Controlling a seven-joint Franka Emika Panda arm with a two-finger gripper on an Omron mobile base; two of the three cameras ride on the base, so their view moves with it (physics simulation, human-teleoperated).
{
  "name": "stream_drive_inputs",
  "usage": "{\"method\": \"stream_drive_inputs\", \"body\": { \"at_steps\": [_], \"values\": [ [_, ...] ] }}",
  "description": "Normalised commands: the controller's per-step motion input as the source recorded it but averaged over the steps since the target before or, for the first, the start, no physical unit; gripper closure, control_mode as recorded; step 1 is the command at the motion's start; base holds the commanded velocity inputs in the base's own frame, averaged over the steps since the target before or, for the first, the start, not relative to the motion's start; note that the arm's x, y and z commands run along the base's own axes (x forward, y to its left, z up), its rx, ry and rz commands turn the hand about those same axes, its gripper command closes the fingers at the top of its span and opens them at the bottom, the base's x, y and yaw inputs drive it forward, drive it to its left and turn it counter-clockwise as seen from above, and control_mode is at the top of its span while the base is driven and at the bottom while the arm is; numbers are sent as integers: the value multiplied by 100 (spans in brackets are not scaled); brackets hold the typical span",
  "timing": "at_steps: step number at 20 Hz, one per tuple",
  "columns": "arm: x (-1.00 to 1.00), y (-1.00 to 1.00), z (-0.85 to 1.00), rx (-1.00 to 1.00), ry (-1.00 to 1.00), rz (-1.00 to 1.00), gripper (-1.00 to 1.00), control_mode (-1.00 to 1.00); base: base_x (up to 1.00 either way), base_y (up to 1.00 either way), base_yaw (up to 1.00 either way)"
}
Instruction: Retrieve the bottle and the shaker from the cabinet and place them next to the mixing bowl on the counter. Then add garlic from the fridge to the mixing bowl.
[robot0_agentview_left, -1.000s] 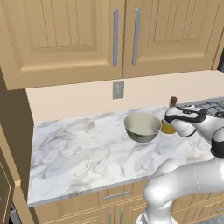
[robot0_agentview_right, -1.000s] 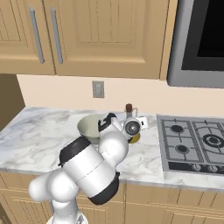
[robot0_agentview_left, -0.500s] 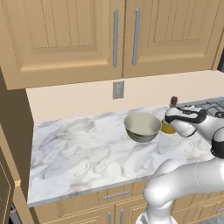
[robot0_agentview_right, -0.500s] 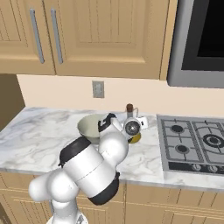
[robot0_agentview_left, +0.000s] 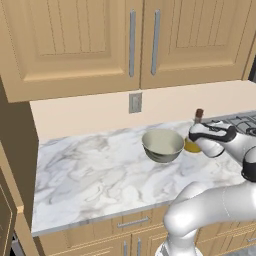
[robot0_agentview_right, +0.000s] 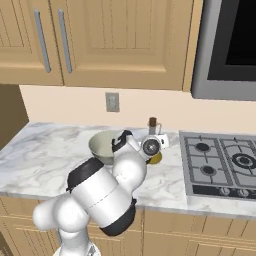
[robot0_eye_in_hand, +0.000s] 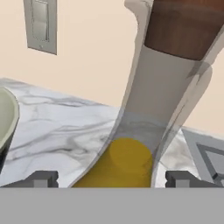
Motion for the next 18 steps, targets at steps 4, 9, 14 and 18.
{"method": "stream_drive_inputs", "body": {
  "at_steps": [4,9,14,18],
  "values": [
    [-18,0,28,0,0,0,-100,-100,0,0,0],
    [-22,0,55,0,-7,0,-100,-100,0,0,0],
    [-43,0,62,0,-7,0,-100,-100,0,0,0],
    [-73,0,47,0,0,0,-100,-100,0,0,0]
  ]
}}
